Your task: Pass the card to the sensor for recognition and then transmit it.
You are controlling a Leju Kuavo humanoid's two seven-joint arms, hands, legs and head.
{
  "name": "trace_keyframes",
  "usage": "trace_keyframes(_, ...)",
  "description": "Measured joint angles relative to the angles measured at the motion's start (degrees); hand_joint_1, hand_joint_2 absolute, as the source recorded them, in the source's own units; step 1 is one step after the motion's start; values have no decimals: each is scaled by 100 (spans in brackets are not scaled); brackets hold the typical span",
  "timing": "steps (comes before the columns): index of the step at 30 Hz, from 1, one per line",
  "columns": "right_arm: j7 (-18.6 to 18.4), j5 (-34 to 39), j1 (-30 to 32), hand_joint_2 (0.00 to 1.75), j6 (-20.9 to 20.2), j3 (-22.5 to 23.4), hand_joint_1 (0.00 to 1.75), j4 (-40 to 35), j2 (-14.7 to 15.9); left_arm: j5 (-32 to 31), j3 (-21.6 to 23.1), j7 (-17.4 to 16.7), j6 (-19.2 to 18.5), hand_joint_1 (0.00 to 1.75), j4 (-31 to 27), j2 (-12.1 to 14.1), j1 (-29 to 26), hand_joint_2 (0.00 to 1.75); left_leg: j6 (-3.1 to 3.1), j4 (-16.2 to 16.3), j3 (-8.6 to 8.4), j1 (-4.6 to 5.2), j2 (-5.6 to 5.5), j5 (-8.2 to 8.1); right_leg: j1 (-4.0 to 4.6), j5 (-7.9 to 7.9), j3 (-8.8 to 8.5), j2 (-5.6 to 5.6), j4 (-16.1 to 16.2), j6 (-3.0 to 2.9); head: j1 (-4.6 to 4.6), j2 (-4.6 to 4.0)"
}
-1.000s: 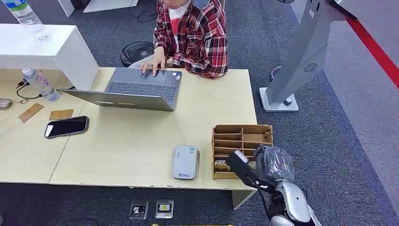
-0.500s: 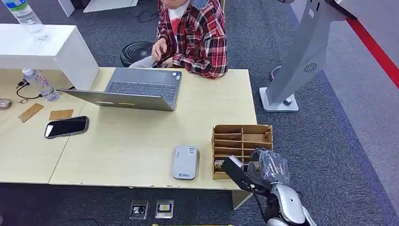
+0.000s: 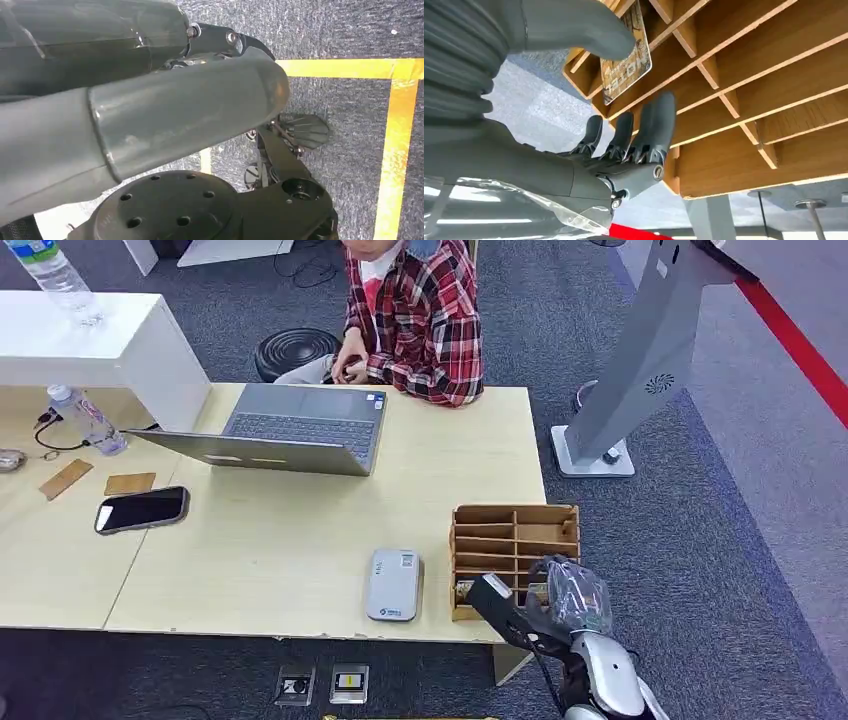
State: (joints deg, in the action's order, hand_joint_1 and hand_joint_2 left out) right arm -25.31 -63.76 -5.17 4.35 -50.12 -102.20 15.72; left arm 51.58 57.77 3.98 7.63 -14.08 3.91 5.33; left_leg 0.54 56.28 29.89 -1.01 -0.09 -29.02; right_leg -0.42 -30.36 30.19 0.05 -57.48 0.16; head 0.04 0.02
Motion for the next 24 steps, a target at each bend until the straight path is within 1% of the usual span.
trace_keyframes(5,-44,-63,-2,175,2,0,82,0,0,0,0,0,2,0,0,0,0,0,0,0,0,0,0,0,0,0,0,0,0,0,0,0)
trace_keyframes(7,-48,-76,-5,175,0,0,87,0,0,0,0,0,0,0,0,0,0,0,0,0,0,0,0,0,0,0,0,0,0,0,0,0)
trace_keyframes(8,-50,-81,-6,175,0,0,86,0,0,0,0,0,0,0,0,0,0,0,0,0,0,0,0,0,0,0,0,0,0,0,0,0)
trace_keyframes(11,-59,-113,-17,175,-17,0,93,0,0,0,0,0,0,0,0,0,0,0,0,0,0,0,0,0,0,0,0,0,0,0,0,0)
trace_keyframes(12,-68,-133,-20,175,-26,0,89,0,0,0,0,0,0,0,0,0,0,0,0,0,0,0,0,0,0,0,0,0,0,0,0,0)
trace_keyframes(13,-87,-191,-25,175,-54,0,93,0,2,0,0,0,0,0,0,0,0,0,0,0,0,0,0,0,0,0,0,0,0,0,0,0)
trace_keyframes(15,-129,-311,-41,175,-147,0,93,0,4,0,0,0,0,0,0,0,0,0,0,0,-1,0,0,0,0,0,0,0,0,0,-2,0)
trace_keyframes(16,-146,-369,-50,175,-203,0,96,0,4,0,0,0,0,0,0,0,0,0,0,0,-1,0,0,0,0,0,0,0,0,0,0,0)
trace_keyframes(17,-162,-413,-55,175,-243,0,94,0,7,0,0,0,0,0,0,0,0,0,0,0,-1,0,0,0,0,0,0,0,0,0,0,0)
trace_keyframes(19,-170,-481,-57,175,-311,0,98,0,20,2,0,0,0,0,0,0,0,0,0,0,0,0,0,0,0,0,0,0,0,0,-2,0)
trace_keyframes(20,-173,-509,-58,175,-341,0,98,0,22,2,0,0,0,0,0,2,0,0,0,0,0,0,0,0,0,0,0,0,0,0,0,0)
trace_keyframes(22,-175,-533,-63,175,-378,0,91,9,39,2,0,0,0,0,0,2,0,0,0,0,0,0,0,0,0,0,0,0,0,0,0,0)
trace_keyframes(24,-175,-544,-67,175,-396,0,93,20,57,2,0,0,0,0,0,4,0,0,0,0,0,0,0,0,0,0,0,0,0,0,0,0)
